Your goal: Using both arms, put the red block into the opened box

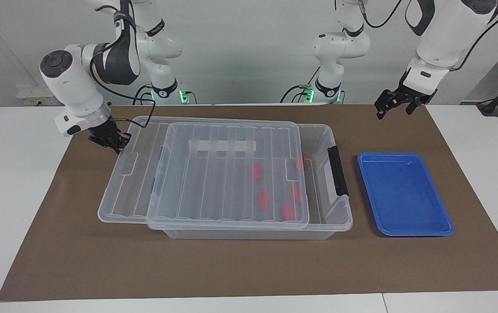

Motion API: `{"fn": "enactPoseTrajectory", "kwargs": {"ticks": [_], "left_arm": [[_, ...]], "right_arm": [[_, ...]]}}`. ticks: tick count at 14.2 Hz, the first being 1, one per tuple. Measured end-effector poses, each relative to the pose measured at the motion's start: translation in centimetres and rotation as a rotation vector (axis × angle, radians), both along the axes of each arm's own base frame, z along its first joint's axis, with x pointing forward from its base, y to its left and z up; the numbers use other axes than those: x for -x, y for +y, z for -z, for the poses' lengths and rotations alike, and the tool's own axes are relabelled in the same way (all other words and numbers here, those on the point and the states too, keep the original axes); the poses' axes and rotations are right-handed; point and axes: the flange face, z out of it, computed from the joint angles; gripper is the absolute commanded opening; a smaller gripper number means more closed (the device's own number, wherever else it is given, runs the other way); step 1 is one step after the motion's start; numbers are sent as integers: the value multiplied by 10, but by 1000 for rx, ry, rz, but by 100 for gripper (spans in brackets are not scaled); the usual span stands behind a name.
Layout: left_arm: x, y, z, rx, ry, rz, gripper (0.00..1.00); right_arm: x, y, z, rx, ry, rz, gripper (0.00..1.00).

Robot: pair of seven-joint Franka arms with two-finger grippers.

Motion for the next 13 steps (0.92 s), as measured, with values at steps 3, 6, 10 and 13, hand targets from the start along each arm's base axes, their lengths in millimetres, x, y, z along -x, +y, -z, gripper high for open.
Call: {"fn": "enactPoseTrajectory", "kwargs": {"ticks": [3,6,10,13], "left_arm": [[0,8,0,0,3,-17,100],[0,5,0,-1,4,-16,100],[0,6,1,-1,5,-18,100],[0,10,1,1,5,-9,100]], "right_arm": [[0,28,0,-16,1,-31,0],[1,48,0,-17,2,-29,0],[3,70,-2,-22,2,-27,0],[3,76,-2,-24,2,-28,0]]}}
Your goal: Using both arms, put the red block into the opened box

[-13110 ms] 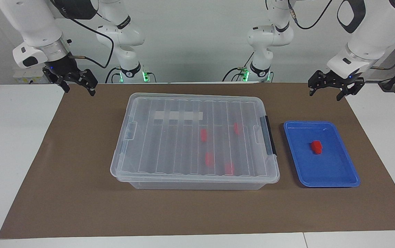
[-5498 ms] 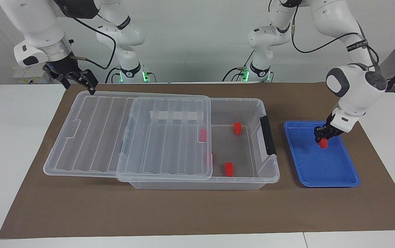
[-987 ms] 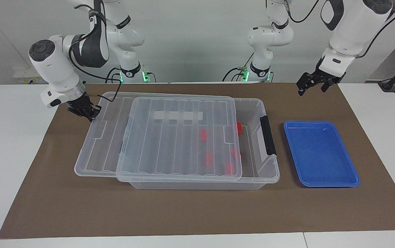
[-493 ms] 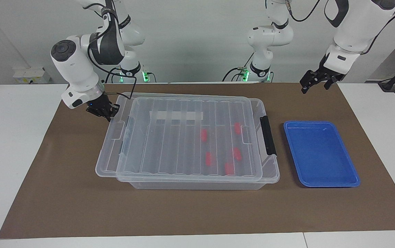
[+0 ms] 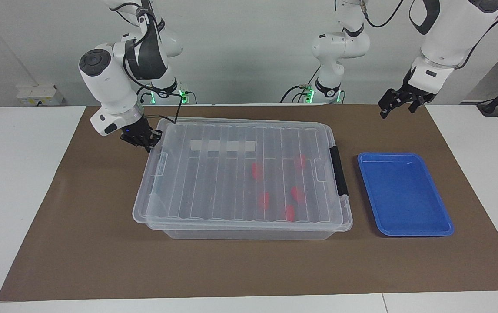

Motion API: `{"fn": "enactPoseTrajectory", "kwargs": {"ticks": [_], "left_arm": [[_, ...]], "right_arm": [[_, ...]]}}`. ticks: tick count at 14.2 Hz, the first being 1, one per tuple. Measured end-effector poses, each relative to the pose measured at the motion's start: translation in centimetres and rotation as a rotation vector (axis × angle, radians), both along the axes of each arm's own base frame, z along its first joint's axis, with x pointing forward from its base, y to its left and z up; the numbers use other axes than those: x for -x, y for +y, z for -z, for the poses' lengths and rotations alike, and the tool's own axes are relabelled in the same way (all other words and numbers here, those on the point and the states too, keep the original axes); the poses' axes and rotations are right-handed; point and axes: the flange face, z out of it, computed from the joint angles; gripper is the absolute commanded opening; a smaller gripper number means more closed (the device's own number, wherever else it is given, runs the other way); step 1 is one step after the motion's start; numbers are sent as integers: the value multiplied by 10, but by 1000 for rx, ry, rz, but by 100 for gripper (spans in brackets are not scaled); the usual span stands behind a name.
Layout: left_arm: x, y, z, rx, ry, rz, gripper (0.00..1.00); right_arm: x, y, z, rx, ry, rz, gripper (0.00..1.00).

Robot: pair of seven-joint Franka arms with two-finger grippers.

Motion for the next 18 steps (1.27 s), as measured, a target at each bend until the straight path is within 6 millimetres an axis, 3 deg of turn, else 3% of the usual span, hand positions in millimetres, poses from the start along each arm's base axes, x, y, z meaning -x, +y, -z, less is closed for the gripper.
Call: {"fn": "enactPoseTrajectory", "kwargs": {"ticks": [7,12,14,17,18], "left_arm": [[-1,15,0,5,1,18,100],[-1,15,0,5,2,19,100],[-2,15,0,5,-13,20,100],[-10,9,8,12,-27,29,100],[-15,6,11,19,-24,33,100]], "right_arm": [[2,14,0,-1,-1,-24,0],[0,8,-8,-4,-17,-13,0],[-1,1,-19,-6,-38,15,0],[-6,-33,-41,-5,-79,123,0],[-9,-45,-50,0,-96,156,7]]}}
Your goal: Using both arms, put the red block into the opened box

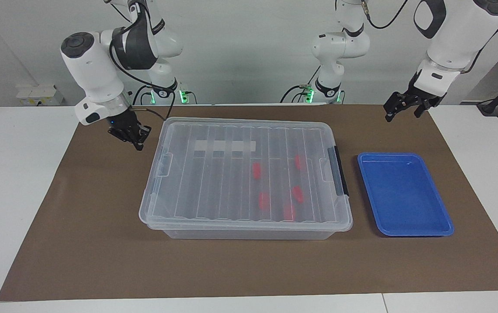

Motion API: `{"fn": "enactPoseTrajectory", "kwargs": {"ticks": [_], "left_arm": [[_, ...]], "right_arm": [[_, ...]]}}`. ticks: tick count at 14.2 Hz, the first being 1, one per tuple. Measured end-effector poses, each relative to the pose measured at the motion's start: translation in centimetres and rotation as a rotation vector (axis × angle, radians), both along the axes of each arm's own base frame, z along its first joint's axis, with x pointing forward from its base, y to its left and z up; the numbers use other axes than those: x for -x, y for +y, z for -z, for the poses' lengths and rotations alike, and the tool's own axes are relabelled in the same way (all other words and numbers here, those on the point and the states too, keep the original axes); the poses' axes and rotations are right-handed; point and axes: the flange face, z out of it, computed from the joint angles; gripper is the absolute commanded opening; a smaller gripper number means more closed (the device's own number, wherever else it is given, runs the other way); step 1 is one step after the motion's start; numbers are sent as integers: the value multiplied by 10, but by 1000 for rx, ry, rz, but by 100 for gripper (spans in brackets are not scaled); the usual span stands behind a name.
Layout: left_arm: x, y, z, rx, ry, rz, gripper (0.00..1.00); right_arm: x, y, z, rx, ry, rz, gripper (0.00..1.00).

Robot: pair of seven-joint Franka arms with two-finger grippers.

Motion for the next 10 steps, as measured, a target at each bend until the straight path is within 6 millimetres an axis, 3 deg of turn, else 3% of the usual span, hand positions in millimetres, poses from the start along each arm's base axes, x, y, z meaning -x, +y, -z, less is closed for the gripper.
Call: {"fn": "enactPoseTrajectory", "kwargs": {"ticks": [1,2,3,4,7,10], "left_arm": [[-6,-3,2,3,1,4,100],[-11,-4,3,4,1,6,100],[-15,-4,4,5,1,6,100],[-18,-4,4,5,1,6,100],[-18,-7,3,6,1,10,100],[-17,-10,4,5,5,14,100]], "right_arm": [[-3,-12,-9,1,-17,25,20],[-5,-23,-17,1,-33,46,48],[-6,-34,-25,2,-43,64,86],[-6,-43,-33,2,-49,82,100],[-6,-65,-58,15,-63,115,100],[-7,-64,-99,52,-40,98,100]]}}
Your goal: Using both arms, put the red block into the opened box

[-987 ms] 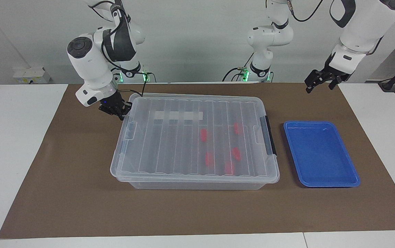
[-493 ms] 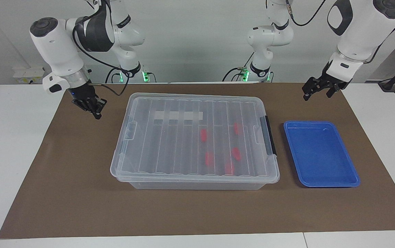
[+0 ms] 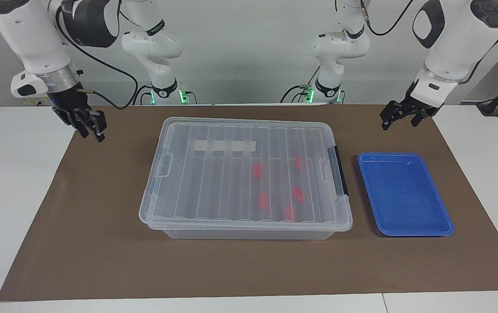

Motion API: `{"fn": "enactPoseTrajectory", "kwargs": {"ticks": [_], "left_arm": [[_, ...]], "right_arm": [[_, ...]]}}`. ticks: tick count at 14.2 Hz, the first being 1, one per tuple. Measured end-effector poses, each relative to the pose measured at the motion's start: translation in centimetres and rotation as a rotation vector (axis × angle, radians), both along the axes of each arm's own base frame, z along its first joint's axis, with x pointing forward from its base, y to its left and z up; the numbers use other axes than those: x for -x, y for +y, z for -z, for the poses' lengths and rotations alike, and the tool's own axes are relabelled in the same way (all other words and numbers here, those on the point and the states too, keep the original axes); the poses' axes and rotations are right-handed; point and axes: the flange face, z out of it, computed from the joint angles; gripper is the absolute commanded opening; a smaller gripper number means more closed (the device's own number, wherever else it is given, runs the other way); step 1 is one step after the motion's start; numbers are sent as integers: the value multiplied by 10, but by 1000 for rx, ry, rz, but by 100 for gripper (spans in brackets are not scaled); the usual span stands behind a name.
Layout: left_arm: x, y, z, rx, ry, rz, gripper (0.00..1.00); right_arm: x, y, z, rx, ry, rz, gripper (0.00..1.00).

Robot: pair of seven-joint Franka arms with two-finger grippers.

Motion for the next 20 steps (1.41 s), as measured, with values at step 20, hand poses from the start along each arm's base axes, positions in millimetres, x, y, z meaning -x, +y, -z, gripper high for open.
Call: {"fn": "enactPoseTrajectory", "kwargs": {"ticks": [20], "left_arm": [[2,6,1,-1,11,-10,100]], "right_arm": [[3,35,-7,15,139,-137,100]]}}
